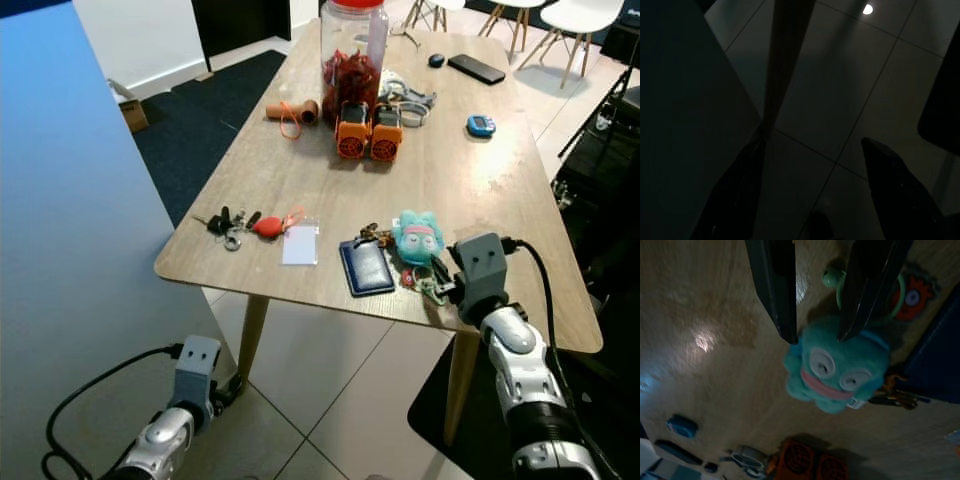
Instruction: Hang keys on a hook
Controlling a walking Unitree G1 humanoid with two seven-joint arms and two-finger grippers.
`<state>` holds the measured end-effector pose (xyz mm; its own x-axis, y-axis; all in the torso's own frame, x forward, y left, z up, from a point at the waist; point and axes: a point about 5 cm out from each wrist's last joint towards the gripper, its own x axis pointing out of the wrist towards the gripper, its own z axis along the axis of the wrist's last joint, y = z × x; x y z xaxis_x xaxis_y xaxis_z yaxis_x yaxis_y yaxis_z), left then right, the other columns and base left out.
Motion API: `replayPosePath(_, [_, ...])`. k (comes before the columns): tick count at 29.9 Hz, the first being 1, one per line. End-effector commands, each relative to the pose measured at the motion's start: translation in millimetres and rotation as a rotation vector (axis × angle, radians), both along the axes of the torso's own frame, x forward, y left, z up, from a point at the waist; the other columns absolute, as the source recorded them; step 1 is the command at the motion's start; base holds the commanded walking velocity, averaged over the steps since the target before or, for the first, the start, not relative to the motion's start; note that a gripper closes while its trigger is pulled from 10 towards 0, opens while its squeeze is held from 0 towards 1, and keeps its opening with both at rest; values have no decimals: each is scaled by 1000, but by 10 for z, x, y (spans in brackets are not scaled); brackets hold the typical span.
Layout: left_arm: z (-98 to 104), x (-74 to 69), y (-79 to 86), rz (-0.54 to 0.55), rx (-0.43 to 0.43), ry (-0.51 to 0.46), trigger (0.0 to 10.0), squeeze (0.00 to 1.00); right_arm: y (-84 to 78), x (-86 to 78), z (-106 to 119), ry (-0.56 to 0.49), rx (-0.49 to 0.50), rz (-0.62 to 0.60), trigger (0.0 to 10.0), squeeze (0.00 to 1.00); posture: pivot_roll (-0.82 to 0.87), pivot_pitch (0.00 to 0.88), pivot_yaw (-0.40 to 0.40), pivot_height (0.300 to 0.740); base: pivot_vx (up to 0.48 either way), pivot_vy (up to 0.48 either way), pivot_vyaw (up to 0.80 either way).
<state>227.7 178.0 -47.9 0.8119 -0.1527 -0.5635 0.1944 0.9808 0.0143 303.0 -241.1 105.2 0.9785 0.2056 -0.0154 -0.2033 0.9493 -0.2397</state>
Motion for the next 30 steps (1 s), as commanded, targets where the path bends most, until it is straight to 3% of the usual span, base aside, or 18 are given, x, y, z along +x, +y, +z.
replayPosePath(1, [-40, -57, -19, 5, -11, 17, 10000, 0, -50, -68, -42, -4, 32, -43, 10000, 0, 48, 64, -29, 740, 0, 0, 0])
replayPosePath(13, [-40, -65, 7, 0, -7, 18, 10000, 0, -2, -279, -222, 54, 51, -57, 10000, 0, 47, 61, -22, 740, 0, 0, 0])
replayPosePath(14, [-40, -65, 9, -1, -6, 18, 10000, 0, 5, -283, -229, 56, 47, -57, 10000, 341, 46, 61, -21, 740, 0, 0, 0])
replayPosePath(15, [-40, -65, 10, -2, -5, 18, 10000, 0, 9, -285, -233, 57, 44, -56, 10000, 341, 45, 60, -20, 740, 0, 0, 0])
replayPosePath(16, [-40, -64, 10, -3, -4, 19, 10000, 0, 18, -285, -234, 59, 46, -52, 10000, 1000, 45, 59, -21, 740, 0, 0, 0])
replayPosePath(20, [-36, -57, 12, -4, -3, 18, 10000, 0, 51, -281, -231, 64, 50, -48, 10000, 1000, 45, 56, -23, 740, 0, 0, 0])
replayPosePath(21, [-36, -57, 12, -3, -4, 18, 10000, 0, 60, -279, -239, 70, 54, -46, 10000, 690, 45, 54, -25, 740, 0, 0, 0])
replayPosePath(22, [-37, -58, 12, -3, -4, 18, 10000, 0, 71, -276, -249, 79, 55, -43, 10000, 192, 45, 54, -25, 740, 0, 0, 0])
replayPosePath(23, [-37, -58, 11, -3, -4, 19, 10000, 0, 82, -276, -260, 89, 56, -38, 10000, 0, 45, 53, -26, 740, 0, 0, 0])
replayPosePath(30, [-40, -63, 14, 0, -4, 21, 10000, 0, 180, -283, -337, 168, 84, 3, 10000, 0, 48, 53, -29, 740, 0, 0, 0])
